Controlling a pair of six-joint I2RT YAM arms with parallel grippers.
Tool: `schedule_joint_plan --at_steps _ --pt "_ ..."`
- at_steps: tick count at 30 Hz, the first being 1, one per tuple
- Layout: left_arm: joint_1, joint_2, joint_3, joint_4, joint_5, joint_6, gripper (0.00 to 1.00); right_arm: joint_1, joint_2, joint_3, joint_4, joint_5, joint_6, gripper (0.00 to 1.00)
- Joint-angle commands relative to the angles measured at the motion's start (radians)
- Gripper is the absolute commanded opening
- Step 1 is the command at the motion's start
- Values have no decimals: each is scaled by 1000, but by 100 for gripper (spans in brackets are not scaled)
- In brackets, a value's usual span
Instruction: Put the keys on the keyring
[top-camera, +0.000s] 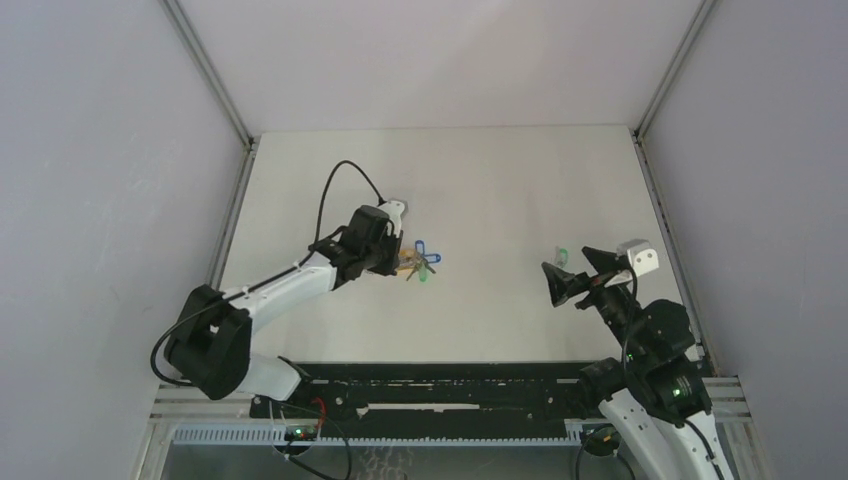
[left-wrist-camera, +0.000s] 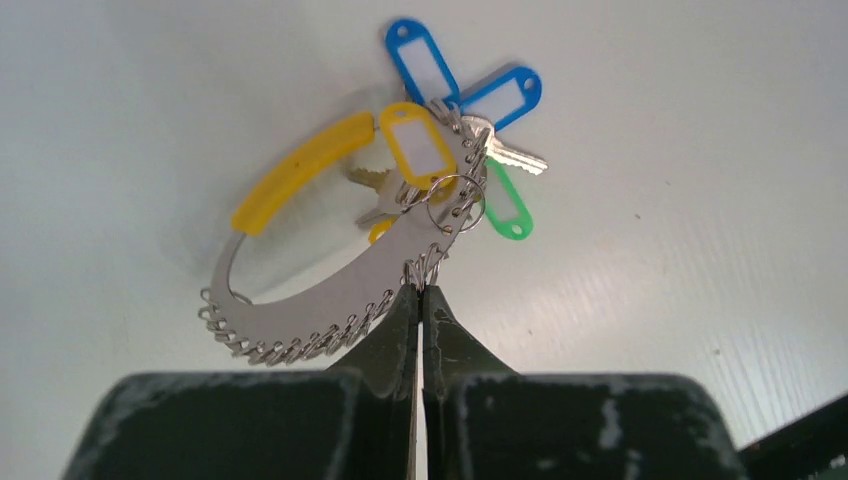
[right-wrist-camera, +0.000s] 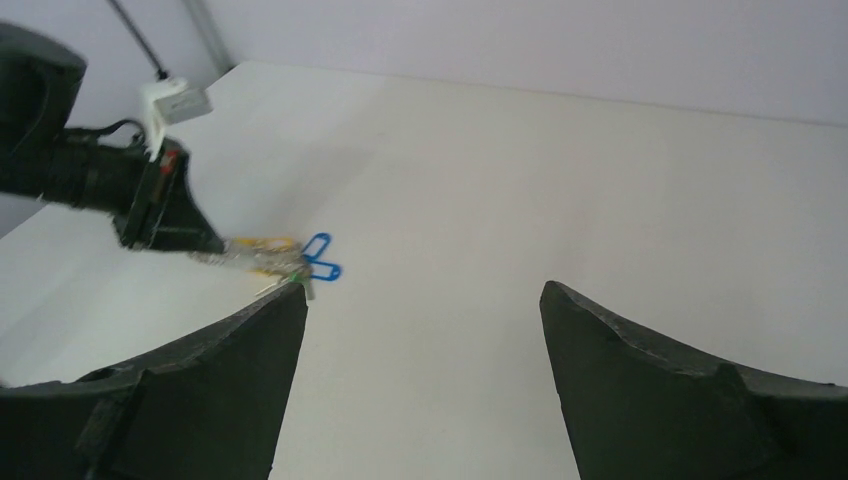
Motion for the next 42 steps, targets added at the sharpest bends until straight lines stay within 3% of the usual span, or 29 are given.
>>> schedule_joint_plan --at_steps 1,8,17,26,42 --pt "-38 -108 -10 -38 63 87 0 8 101 32 96 -261 7 87" --pt "-71 -196 20 -108 122 150 0 20 362 26 233 -523 76 83" --pt "-122 -226 98 -192 178 213 0 141 669 25 506 -633 22 77" --pt "-137 -256 -26 49 231 162 0 159 987 25 765 -729 99 60" --pt "-155 -241 -104 231 299 174 0 173 1290 45 1040 -881 209 52"
